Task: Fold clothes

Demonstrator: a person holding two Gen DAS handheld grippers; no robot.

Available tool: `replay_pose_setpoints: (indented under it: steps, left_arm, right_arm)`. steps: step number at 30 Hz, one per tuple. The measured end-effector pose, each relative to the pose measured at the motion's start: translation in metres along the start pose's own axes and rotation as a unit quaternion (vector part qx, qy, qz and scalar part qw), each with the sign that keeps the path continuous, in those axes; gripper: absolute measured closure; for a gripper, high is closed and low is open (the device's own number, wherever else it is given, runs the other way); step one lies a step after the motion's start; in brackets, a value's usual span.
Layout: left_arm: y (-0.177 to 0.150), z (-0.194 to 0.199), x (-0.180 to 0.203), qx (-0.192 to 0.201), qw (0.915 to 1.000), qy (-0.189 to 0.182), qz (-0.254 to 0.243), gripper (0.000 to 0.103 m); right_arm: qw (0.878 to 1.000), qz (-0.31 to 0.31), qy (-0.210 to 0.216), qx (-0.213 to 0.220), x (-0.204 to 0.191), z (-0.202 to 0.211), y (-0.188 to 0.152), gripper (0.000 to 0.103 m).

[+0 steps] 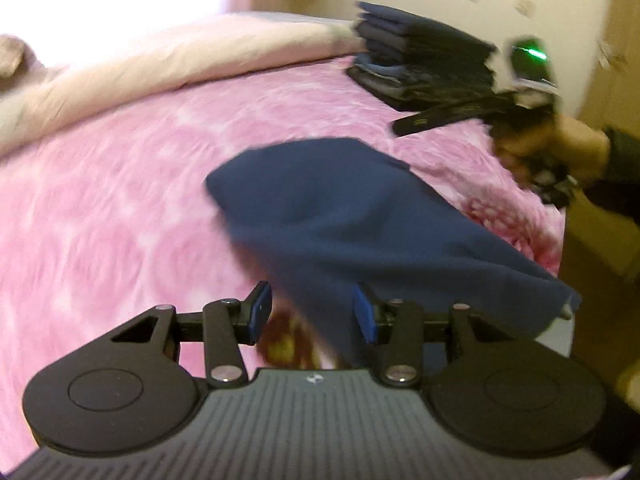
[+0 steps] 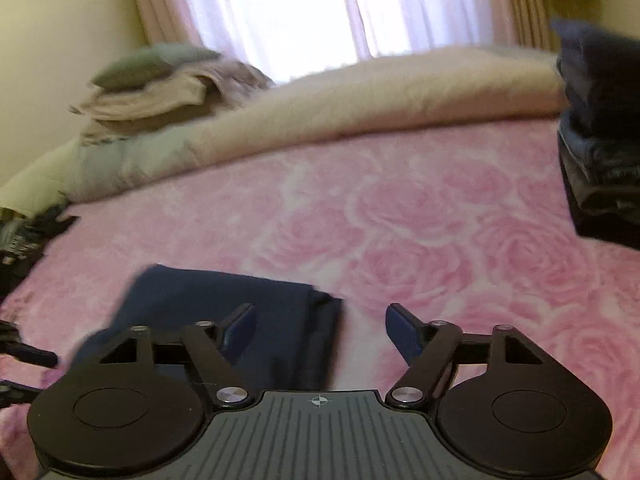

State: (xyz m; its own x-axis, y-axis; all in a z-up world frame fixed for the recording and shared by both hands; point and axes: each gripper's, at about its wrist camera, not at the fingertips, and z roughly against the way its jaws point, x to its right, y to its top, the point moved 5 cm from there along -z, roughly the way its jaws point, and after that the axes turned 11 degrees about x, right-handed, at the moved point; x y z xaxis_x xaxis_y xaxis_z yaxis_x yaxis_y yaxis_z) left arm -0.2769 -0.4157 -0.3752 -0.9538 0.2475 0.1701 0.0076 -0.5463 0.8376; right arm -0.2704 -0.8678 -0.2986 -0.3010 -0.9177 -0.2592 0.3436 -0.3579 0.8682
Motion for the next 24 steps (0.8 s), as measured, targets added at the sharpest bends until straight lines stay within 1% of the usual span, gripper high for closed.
replay_pose_setpoints:
  steps: [2,3,5,7,8,9,10,11,12,13,14,16,17,18,20,22,23,24]
  left_arm:
    - [-0.014,0.005,0.002,0.001,0.9993,-0.013,0.035,0.063]
    - [-0.020,0.005,0.006,0.000,0.9984,-0.026,0.051,0.064]
    - [-0.031,0.000,0.014,-0.001,0.9971,-0.040,0.065,0.065]
    - [-0.042,-0.005,0.021,-0.003,0.9956,-0.053,0.077,0.080]
    - [-0.044,-0.005,0.023,0.000,0.9955,-0.052,0.080,0.080]
    - [-0.045,-0.002,0.025,0.003,0.9956,-0.049,0.080,0.084]
    - [-0.045,0.000,0.026,0.005,0.9957,-0.046,0.081,0.087]
    - [-0.046,0.004,0.028,0.005,0.9962,-0.044,0.075,0.089]
    - [-0.048,0.009,0.031,0.006,0.9968,-0.041,0.068,0.092]
    - [-0.051,0.014,0.034,0.003,0.9975,-0.039,0.058,0.095]
    - [-0.056,0.019,0.037,0.001,0.9982,-0.037,0.048,0.097]
    - [-0.068,0.025,0.039,-0.015,0.9985,-0.036,0.038,0.103]
    - [-0.074,0.028,0.040,-0.023,0.9985,-0.036,0.033,0.103]
    - [-0.079,0.033,0.041,-0.023,0.9991,-0.027,0.023,0.103]
    - [-0.088,0.046,0.044,-0.014,0.9999,-0.009,-0.001,0.103]
    - [-0.090,0.058,0.053,0.003,0.9997,-0.004,-0.025,0.100]
    - [-0.091,0.064,0.058,0.011,0.9992,-0.003,-0.037,0.097]
    - [-0.092,0.068,0.067,0.018,0.9979,-0.003,-0.062,0.090]
  right_arm:
    - [1.000,0.003,0.023,-0.008,-0.021,0.015,-0.008,0.029]
    - [0.999,0.004,0.035,-0.016,-0.030,0.019,-0.015,0.029]
    - [0.999,-0.001,0.037,-0.036,-0.040,0.024,-0.031,0.029]
    - [0.998,-0.014,0.031,-0.056,-0.043,0.025,-0.048,0.029]
    - [0.997,-0.022,0.023,-0.069,-0.041,0.024,-0.056,0.030]
    - [0.996,-0.030,0.015,-0.082,-0.040,0.022,-0.064,0.030]
    - [0.996,-0.035,0.015,-0.086,-0.040,0.022,-0.067,0.041]
    - [0.995,-0.039,0.015,-0.090,-0.040,0.021,-0.071,0.056]
    - [0.995,-0.035,0.010,-0.092,-0.039,0.021,-0.070,0.082]
    - [0.995,-0.031,0.004,-0.094,-0.038,0.020,-0.069,0.093]
    - [0.995,-0.027,-0.001,-0.096,-0.036,0.020,-0.068,0.097]
    - [0.994,-0.026,-0.015,-0.108,-0.029,0.017,-0.068,0.097]
    - [0.993,-0.023,-0.021,-0.112,-0.028,0.015,-0.067,0.097]
    - [0.993,-0.022,-0.022,-0.114,-0.027,0.017,-0.067,0.096]
    - [0.994,0.001,-0.027,-0.108,-0.035,0.026,-0.063,0.096]
    - [0.995,0.036,-0.024,-0.090,-0.049,0.044,-0.061,0.096]
    - [0.996,0.045,-0.021,-0.081,-0.056,0.054,-0.062,0.096]
    - [0.996,0.047,-0.018,-0.076,-0.062,0.063,-0.065,0.095]
